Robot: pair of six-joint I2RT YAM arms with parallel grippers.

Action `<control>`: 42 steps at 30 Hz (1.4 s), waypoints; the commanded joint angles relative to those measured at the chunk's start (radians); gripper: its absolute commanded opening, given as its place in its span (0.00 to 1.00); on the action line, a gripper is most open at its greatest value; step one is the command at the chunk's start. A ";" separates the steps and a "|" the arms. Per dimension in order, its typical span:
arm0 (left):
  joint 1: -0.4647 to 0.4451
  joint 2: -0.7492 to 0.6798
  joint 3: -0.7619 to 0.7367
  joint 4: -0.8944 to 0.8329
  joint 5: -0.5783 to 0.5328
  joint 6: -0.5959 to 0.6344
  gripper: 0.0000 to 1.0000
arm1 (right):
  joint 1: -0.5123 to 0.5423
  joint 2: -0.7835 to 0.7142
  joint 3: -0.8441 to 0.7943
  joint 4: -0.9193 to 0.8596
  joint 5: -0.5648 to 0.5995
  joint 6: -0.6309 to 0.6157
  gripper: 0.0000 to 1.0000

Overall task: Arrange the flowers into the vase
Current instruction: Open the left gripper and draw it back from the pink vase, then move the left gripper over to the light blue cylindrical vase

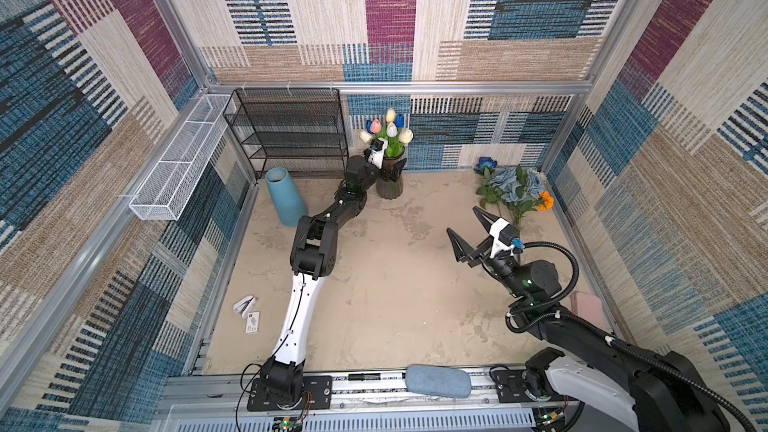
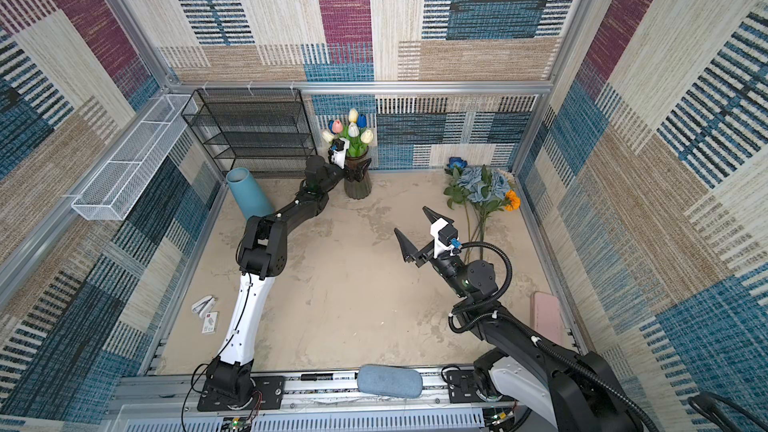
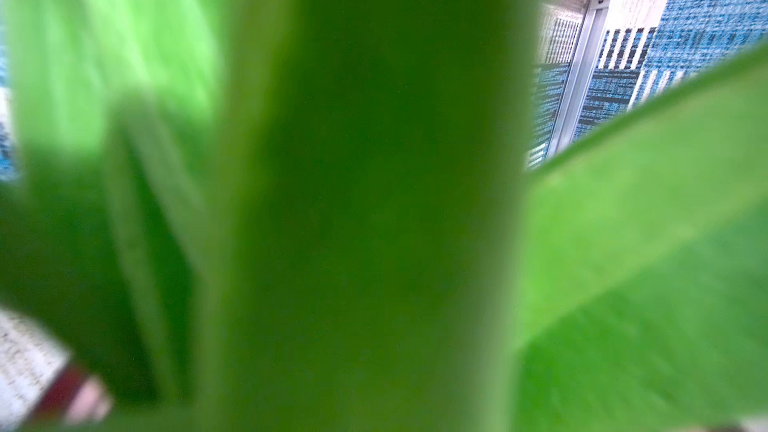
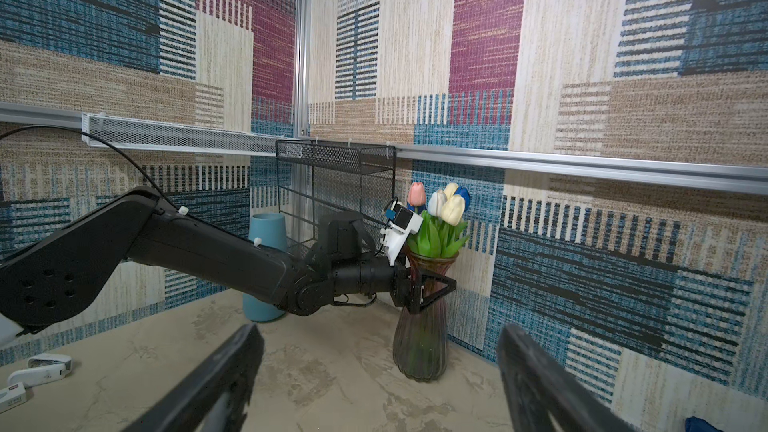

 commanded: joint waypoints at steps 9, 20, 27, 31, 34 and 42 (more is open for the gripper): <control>0.010 -0.127 -0.207 0.125 -0.002 0.041 0.99 | 0.001 -0.017 0.003 0.020 -0.016 0.003 0.92; 0.018 -0.288 -0.482 0.217 -0.029 0.070 0.99 | 0.001 -0.030 -0.008 0.019 -0.014 0.008 0.92; 0.007 -0.575 -0.854 0.342 -0.033 0.031 0.99 | 0.001 -0.009 -0.038 0.054 0.016 0.001 0.94; -0.030 -0.810 -1.056 0.299 -0.078 0.047 0.99 | 0.001 -0.012 -0.057 0.049 0.033 0.018 0.99; -0.061 -0.992 -1.199 0.240 -0.144 0.061 0.99 | 0.001 -0.026 -0.087 0.034 0.024 0.057 1.00; -0.037 -1.377 -1.485 0.025 -0.518 0.112 0.99 | 0.001 0.025 -0.199 0.146 0.005 0.117 1.00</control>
